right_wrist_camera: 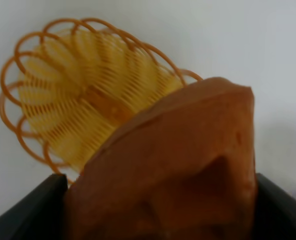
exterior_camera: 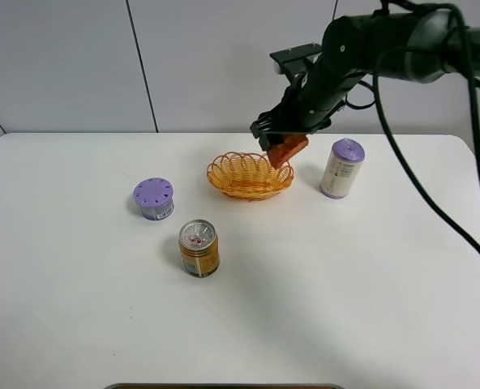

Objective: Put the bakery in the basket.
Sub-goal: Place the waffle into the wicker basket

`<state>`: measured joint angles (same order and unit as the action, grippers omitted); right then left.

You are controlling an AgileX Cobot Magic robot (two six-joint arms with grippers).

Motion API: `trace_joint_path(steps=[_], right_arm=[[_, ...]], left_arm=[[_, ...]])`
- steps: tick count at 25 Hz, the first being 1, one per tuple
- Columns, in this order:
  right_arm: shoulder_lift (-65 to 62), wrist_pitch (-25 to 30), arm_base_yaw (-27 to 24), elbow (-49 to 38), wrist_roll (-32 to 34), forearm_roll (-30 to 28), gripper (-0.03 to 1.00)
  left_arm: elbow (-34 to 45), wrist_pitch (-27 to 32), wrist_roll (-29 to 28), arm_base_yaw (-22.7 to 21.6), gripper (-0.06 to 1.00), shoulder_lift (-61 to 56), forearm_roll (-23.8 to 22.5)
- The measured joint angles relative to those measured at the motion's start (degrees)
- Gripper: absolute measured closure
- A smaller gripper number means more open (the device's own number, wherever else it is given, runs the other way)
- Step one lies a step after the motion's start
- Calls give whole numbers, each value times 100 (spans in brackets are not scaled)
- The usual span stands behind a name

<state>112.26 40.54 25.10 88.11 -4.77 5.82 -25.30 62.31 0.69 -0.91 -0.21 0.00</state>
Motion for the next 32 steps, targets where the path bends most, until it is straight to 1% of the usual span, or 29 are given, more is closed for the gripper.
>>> trace_joint_path(steps=[5, 15, 19, 27, 28, 32], right_arm=[[485, -802, 218, 0, 0, 65, 29], [1080, -1810, 249, 0, 0, 110, 29], [1212, -1975, 249, 0, 0, 116, 29], [1334, -1982, 249, 0, 0, 122, 29], [1334, -1982, 249, 0, 6, 133, 28], [1345, -1946, 249, 0, 37, 250, 8]], left_arm=[[0, 0, 0, 0, -5, 0, 0], [0, 0, 0, 0, -5, 0, 0], [0, 0, 0, 0, -5, 0, 0], [0, 0, 0, 0, -5, 0, 0], [0, 0, 0, 0, -5, 0, 0], [0, 0, 0, 0, -5, 0, 0]])
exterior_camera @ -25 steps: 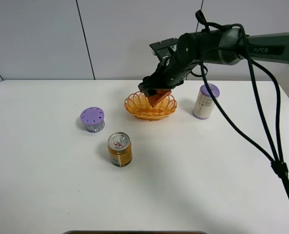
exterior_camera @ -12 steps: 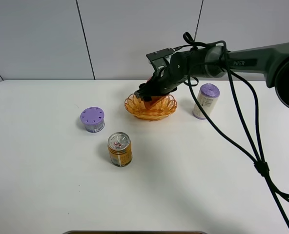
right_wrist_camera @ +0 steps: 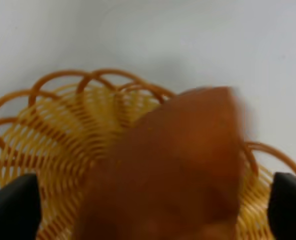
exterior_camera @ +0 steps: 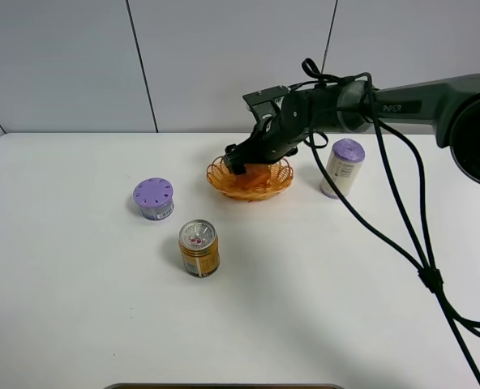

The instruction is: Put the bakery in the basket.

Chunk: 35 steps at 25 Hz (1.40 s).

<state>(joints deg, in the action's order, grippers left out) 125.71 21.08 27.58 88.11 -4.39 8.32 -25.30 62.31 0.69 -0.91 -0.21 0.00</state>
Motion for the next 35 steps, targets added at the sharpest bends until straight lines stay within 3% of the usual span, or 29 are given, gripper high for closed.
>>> trace_joint_path(steps=[4, 12, 24, 29, 35], right_arm=[[0, 158, 0, 0, 0, 12, 2], [-598, 877, 0, 0, 4, 13, 1], [-2805, 3621, 0, 0, 169, -64, 1], [-3866, 4687, 0, 0, 544, -701, 1], [-5095, 4821, 0, -18, 1061, -1581, 1]], left_arm=[[0, 0, 0, 0, -5, 0, 0], [0, 0, 0, 0, -5, 0, 0], [0, 0, 0, 0, -5, 0, 0], [0, 0, 0, 0, -5, 0, 0], [0, 0, 0, 0, -5, 0, 0]])
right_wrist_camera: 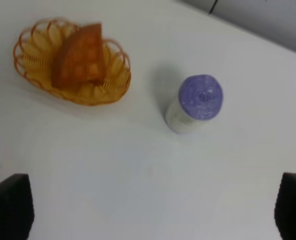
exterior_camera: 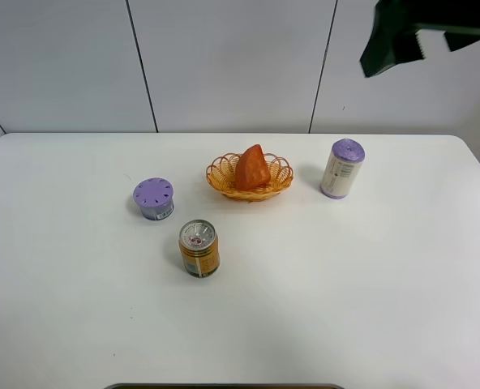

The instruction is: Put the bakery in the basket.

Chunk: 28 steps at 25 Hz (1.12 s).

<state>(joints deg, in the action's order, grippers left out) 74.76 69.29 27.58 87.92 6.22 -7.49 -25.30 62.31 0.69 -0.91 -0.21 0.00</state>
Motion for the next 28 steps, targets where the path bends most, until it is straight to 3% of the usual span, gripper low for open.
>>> trace_joint_path(steps=[7, 12, 16, 20, 23, 28], right_arm=[[-1307, 19, -21, -34, 263, -79, 1], [-2183, 19, -892, -273, 209, 7, 1], [-3089, 20, -1671, -1401, 17, 8, 1], [-4117, 51, -2118, -3044, -8, 13, 1], [-4983, 80, -2284, -4242, -8, 26, 1], [-6225, -210, -2314, -5273, -12, 50, 1]], left_arm=[[0, 0, 0, 0, -5, 0, 0], [0, 0, 0, 0, -5, 0, 0], [0, 0, 0, 0, -5, 0, 0], [0, 0, 0, 0, -5, 0, 0], [0, 0, 0, 0, -5, 0, 0], [0, 0, 0, 0, -5, 0, 0]])
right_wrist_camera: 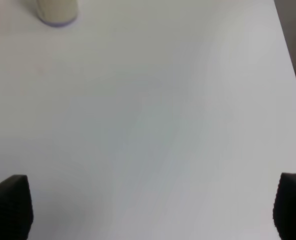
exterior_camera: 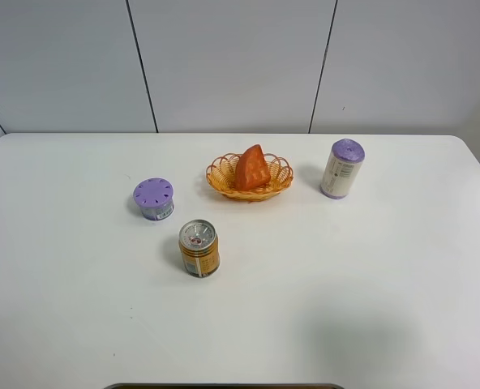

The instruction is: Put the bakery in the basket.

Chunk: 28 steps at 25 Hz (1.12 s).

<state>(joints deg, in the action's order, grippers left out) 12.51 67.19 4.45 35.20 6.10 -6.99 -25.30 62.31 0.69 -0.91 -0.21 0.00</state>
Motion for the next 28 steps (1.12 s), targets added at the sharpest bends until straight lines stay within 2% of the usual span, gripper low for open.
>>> trace_joint_path(steps=[6, 28], right_arm=[[-1240, -402, -1, -290, -10, 132, 1], [-1267, -412, -1, -297, -52, 183, 1]], left_arm=[[0, 0, 0, 0, -5, 0, 0], [0, 0, 0, 0, -5, 0, 0]])
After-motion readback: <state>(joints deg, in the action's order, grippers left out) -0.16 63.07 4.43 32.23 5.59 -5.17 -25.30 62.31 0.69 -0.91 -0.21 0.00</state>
